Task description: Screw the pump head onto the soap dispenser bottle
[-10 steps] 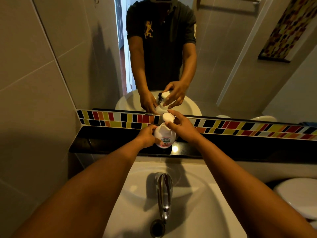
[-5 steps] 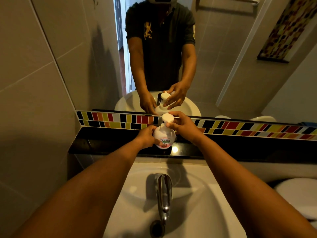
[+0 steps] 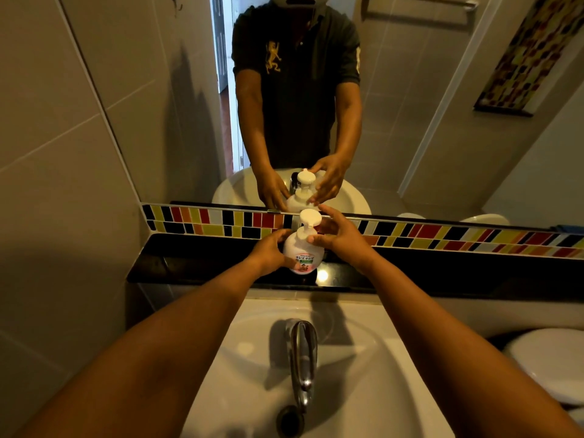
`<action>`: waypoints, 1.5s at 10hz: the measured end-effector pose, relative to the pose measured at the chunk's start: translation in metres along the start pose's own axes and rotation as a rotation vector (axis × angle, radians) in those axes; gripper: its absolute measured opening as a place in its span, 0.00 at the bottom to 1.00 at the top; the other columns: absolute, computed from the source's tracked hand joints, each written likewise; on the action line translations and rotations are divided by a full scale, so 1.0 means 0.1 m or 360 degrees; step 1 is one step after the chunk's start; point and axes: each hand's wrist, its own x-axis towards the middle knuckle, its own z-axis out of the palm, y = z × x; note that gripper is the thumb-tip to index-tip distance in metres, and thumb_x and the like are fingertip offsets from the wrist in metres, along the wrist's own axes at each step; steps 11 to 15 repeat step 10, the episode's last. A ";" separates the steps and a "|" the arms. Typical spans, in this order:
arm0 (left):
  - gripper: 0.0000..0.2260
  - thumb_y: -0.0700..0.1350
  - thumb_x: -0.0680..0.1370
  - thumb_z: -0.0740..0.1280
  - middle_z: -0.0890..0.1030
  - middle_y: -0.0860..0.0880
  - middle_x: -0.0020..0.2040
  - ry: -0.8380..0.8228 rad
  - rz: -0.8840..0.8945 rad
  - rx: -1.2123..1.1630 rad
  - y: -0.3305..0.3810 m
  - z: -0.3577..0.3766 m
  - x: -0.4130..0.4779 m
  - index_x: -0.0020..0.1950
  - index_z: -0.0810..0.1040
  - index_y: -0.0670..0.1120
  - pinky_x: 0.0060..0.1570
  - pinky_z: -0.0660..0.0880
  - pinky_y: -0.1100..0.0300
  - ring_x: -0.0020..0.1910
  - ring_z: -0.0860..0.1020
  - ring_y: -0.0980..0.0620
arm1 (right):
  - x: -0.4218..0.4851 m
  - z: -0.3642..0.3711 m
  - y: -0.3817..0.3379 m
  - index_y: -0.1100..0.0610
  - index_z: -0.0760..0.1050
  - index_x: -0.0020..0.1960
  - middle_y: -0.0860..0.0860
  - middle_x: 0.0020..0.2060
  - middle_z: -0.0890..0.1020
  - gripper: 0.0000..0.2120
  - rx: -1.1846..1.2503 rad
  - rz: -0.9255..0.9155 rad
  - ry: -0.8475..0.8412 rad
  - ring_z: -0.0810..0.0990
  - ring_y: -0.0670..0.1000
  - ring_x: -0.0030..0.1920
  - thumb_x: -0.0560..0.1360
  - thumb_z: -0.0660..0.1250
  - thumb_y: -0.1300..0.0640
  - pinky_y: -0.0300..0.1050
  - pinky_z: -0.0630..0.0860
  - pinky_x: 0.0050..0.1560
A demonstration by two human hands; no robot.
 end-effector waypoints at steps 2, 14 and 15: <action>0.32 0.33 0.67 0.77 0.78 0.43 0.66 0.0034 -0.0017 -0.0104 -0.11 0.00 -0.02 0.69 0.73 0.45 0.62 0.76 0.48 0.66 0.76 0.44 | -0.03 0.03 0.38 0.53 0.60 0.77 0.57 0.69 0.74 0.40 -0.0095 0.0205 0.0018 0.73 0.58 0.69 0.70 0.75 0.64 0.56 0.75 0.64; 0.39 0.53 0.72 0.73 0.62 0.45 0.79 0.0262 0.0040 0.0721 -0.42 -0.08 -0.08 0.78 0.59 0.49 0.75 0.60 0.44 0.78 0.60 0.43 | -0.06 0.16 0.93 0.52 0.61 0.77 0.54 0.74 0.69 0.33 -0.0617 0.0321 0.0332 0.66 0.57 0.74 0.76 0.69 0.50 0.59 0.67 0.71; 0.39 0.53 0.72 0.73 0.62 0.45 0.79 0.0262 0.0040 0.0721 -0.42 -0.08 -0.08 0.78 0.59 0.49 0.75 0.60 0.44 0.78 0.60 0.43 | -0.06 0.16 0.93 0.52 0.61 0.77 0.54 0.74 0.69 0.33 -0.0617 0.0321 0.0332 0.66 0.57 0.74 0.76 0.69 0.50 0.59 0.67 0.71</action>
